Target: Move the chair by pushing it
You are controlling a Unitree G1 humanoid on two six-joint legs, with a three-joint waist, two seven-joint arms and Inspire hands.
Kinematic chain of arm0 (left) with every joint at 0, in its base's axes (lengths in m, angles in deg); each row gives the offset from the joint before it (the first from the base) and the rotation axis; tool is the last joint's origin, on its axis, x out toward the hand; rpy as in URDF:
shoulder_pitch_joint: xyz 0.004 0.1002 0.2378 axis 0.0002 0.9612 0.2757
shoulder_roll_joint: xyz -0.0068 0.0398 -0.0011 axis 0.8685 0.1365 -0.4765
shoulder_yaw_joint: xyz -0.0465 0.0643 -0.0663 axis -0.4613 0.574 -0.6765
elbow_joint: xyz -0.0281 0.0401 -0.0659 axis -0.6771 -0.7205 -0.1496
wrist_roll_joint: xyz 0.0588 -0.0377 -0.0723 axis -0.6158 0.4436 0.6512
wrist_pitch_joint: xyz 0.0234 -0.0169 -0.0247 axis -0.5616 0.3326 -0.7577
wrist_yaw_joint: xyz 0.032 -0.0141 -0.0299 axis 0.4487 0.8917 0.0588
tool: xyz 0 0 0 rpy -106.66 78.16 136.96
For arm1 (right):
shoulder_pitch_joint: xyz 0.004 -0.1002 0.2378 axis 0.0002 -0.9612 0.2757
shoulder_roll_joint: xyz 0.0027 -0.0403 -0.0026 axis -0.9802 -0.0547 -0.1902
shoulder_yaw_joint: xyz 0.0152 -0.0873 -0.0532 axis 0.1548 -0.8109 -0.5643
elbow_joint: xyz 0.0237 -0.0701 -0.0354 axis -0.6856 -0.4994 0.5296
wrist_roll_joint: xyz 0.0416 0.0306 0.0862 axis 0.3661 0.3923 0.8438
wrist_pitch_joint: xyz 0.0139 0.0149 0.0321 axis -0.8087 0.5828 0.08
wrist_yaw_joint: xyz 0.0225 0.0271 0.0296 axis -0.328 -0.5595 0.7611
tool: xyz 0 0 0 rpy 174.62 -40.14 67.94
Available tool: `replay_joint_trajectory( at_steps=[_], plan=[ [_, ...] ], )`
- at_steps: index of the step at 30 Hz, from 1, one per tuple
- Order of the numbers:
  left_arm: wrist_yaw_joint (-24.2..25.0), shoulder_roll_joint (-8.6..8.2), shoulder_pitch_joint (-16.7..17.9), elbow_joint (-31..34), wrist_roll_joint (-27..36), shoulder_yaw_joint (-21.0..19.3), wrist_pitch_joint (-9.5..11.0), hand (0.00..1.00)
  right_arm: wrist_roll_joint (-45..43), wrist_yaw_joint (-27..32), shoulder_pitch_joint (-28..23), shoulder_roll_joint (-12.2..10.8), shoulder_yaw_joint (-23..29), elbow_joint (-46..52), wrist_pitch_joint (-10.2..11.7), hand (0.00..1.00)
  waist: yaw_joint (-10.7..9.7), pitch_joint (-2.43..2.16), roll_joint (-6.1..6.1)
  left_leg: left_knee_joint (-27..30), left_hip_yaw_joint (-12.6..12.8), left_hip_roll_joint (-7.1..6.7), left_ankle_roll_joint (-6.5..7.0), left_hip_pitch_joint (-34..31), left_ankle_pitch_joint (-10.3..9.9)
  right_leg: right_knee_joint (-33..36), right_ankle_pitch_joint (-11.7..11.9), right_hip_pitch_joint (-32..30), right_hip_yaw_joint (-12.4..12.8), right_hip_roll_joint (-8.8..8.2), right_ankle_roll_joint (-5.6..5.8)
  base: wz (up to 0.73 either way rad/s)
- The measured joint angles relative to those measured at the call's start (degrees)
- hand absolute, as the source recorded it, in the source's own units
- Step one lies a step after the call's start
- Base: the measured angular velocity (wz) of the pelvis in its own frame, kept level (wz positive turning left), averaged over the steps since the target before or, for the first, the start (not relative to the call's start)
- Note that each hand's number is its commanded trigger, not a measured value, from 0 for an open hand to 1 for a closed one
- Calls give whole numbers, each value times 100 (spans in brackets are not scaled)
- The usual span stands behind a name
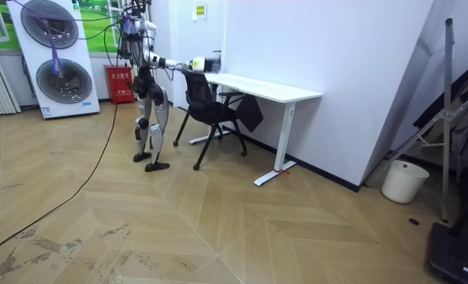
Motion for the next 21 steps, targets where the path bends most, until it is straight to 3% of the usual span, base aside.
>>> replay_joint_trajectory(
  at_steps=[4, 7, 11, 15, 21],
  plan=[
    [481, -40, 95, -1015, 364, 419, -125, 0, 367, -285, -81, -253, -343, -955, -206, 0, -2, 0, 38, -28, 21, -4, -8, 23, -19, -4, -39, -2, 1, -9, 11, 0],
    [876, -125, 126, -1560, 371, 594, -259, 0, 541, -633, -188, -292, -632, -1475, -263, 0, -8, -2, 8, -52, 45, -15, -10, 59, -28, -14, -51, 19, 56, -13, 27, -4],
    [1234, -148, 154, -2251, 636, 712, -283, 0, 1110, -1060, -163, -312, -773, -2453, -256, 0, -1, -34, -56, -88, 84, -19, 2, 84, -63, -45, -64, 29, 116, -8, 40, -5],
    [1702, -161, 242, -3271, 1042, 1198, -368, 0, 1626, -1497, -175, -394, -1064, -3713, -279, 0, -27, -33, -64, -80, 95, -31, 0, 178, -123, -101, -82, 135, 136, -8, 73, -1],
    [2342, -315, -8, -4571, 1269, 1493, -573, 0, 2009, -2124, 122, -569, -1503, -5008, -516, 0, -39, -26, -59, -81, 202, -32, 15, 212, -171, -90, -101, 83, 265, -11, 94, -9]
  ],
)
